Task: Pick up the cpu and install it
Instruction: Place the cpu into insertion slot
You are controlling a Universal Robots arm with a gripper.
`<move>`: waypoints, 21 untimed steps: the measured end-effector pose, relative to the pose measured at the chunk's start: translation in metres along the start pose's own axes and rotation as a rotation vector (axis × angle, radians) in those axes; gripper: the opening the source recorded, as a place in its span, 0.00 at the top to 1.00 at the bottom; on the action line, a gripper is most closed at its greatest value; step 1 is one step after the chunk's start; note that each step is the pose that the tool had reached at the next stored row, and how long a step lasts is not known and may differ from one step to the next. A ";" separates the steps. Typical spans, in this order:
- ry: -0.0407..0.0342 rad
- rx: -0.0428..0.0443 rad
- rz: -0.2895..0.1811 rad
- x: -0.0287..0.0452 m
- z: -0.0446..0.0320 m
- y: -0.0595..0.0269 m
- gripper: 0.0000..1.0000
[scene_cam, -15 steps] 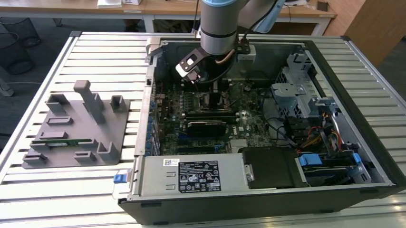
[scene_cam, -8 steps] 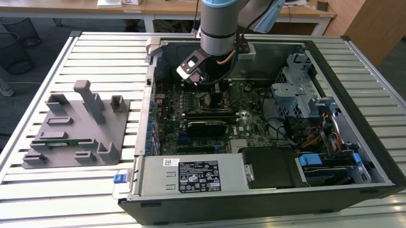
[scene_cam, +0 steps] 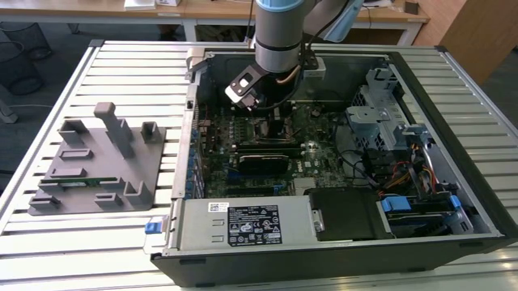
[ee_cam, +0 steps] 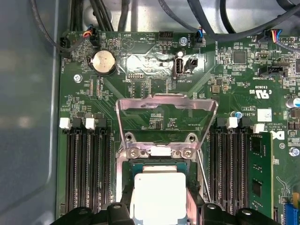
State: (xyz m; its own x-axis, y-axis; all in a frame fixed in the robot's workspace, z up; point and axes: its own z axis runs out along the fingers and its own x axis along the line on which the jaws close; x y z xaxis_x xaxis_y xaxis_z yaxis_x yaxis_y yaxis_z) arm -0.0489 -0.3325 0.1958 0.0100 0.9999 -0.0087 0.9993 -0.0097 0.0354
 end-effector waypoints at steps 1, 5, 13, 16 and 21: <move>-0.0001 0.0001 0.000 0.0000 0.0002 0.0000 0.47; 0.0002 0.0003 0.000 -0.0001 0.0017 -0.0001 0.47; 0.0001 0.0003 0.001 -0.0001 0.0027 -0.0001 0.47; 0.0008 -0.0003 0.001 0.0000 0.0029 0.0000 0.47; 0.0004 0.0000 0.001 0.0000 0.0027 -0.0001 0.40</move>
State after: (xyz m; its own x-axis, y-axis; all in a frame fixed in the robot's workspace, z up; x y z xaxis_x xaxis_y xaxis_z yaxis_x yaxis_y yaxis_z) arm -0.0489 -0.3326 0.1931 0.0110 0.9999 -0.0082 0.9993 -0.0107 0.0354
